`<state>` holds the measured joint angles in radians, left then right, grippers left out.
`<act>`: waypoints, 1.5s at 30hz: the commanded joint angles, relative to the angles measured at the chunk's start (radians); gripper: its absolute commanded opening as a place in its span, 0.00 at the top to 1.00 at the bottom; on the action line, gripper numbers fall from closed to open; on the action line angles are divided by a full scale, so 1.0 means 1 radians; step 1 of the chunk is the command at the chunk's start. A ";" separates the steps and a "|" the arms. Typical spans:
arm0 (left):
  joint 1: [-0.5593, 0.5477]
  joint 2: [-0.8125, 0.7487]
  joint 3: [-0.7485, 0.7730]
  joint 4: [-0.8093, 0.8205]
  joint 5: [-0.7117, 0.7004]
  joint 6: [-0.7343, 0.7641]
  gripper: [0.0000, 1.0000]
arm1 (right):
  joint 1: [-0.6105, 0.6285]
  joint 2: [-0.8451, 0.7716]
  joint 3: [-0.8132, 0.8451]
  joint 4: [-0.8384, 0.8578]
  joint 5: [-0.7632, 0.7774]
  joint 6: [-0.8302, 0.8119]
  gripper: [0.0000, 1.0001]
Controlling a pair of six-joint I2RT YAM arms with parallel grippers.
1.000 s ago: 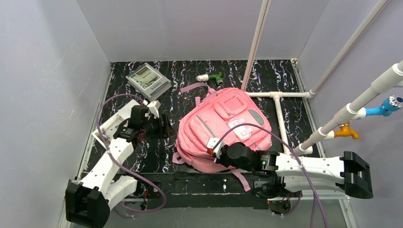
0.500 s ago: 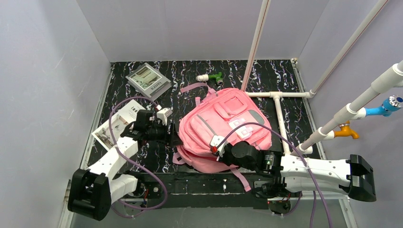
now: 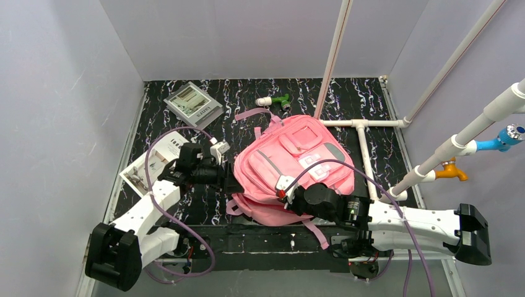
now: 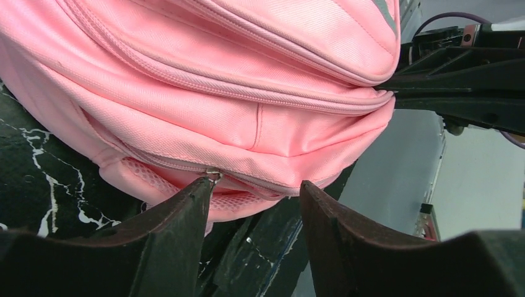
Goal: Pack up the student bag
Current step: Unzip the student bag at the center of the board.
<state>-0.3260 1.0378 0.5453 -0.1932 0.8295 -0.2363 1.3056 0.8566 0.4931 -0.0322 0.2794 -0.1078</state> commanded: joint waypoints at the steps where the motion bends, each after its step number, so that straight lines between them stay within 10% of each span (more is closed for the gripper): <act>1: -0.015 0.046 0.019 -0.072 0.049 -0.050 0.50 | -0.019 -0.009 0.029 0.094 0.033 -0.005 0.99; 11: -0.033 0.066 0.029 -0.141 -0.156 -0.027 0.47 | -0.041 -0.015 0.020 0.086 0.028 -0.015 0.99; 19: -0.114 0.009 0.023 -0.098 -0.304 0.044 0.67 | -0.053 -0.011 0.018 0.095 0.021 -0.029 0.99; 37: -0.151 0.161 0.086 0.010 -0.223 0.094 0.58 | -0.060 -0.005 0.024 0.093 0.006 -0.030 0.99; 45: -0.168 0.197 0.082 0.047 -0.261 0.073 0.97 | -0.059 -0.005 0.030 0.085 0.006 -0.036 0.99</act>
<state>-0.4870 1.2377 0.6235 -0.1871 0.5819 -0.1589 1.2678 0.8597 0.4934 -0.0277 0.2195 -0.1310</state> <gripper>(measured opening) 0.100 0.086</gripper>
